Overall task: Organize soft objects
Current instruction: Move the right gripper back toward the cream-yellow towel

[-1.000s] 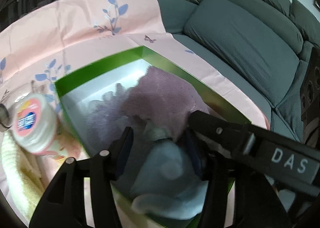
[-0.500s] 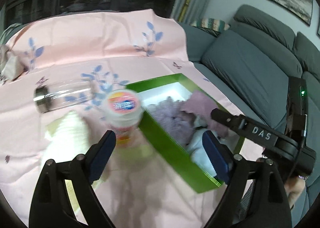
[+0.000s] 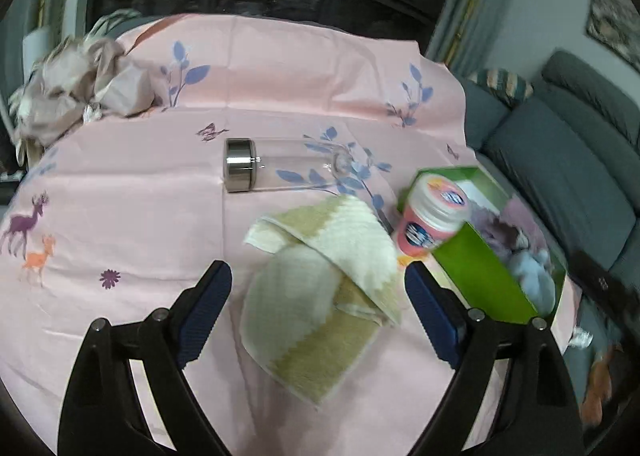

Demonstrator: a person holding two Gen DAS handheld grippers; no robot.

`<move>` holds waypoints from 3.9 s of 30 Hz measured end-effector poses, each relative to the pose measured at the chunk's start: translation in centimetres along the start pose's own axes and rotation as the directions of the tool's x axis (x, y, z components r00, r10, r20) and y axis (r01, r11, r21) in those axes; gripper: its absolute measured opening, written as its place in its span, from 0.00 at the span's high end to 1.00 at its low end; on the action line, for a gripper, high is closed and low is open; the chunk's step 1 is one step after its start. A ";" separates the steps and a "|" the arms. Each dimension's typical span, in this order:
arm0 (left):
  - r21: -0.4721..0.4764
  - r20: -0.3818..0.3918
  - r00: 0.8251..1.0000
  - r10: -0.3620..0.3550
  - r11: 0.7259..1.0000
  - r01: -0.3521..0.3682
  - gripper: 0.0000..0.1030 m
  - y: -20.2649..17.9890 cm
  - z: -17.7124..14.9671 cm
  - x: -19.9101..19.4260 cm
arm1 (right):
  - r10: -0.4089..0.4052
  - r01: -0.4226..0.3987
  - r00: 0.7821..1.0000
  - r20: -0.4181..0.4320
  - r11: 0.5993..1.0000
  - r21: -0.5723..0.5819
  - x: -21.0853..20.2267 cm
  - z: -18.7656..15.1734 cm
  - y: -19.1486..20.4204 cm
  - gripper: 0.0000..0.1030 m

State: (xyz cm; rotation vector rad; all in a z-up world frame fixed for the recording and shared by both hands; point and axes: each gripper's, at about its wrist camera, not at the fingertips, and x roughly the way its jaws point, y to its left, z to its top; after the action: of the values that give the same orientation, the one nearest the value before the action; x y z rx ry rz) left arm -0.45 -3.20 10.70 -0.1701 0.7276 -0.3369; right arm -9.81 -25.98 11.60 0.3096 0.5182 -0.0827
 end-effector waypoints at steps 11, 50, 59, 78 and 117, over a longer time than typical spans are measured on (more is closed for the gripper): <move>-0.081 -0.038 0.999 -0.026 0.996 0.023 0.15 6.1 -2.3 2.8 | -0.091 0.091 0.996 0.001 0.996 -0.020 -5.2 -2.0 2.8 0.25; -0.165 -0.073 0.995 -0.066 0.985 0.054 0.03 7.9 -3.2 2.8 | -0.118 0.108 0.982 -0.150 0.991 -0.076 -2.6 -4.8 6.0 0.14; -0.170 -0.079 0.995 -0.068 0.984 0.054 0.01 8.0 -3.4 3.4 | -0.121 0.108 0.983 -0.141 0.990 -0.093 -2.7 -4.8 6.1 0.14; -0.165 -0.080 0.991 -0.105 0.982 0.090 0.01 7.4 -3.9 4.7 | -0.111 0.098 0.984 -0.140 0.991 -0.093 -2.1 -4.6 5.8 0.14; -0.158 -0.040 0.989 -0.142 0.978 0.134 0.02 6.1 -3.3 4.1 | -0.030 0.028 0.986 -0.167 0.999 -0.016 3.0 -4.2 4.5 0.14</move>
State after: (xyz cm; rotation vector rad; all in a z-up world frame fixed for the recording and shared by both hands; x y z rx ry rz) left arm 1.62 0.87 4.08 -0.3620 0.7950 -0.4182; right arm -8.47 -20.38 7.82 0.2971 0.6893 -0.0818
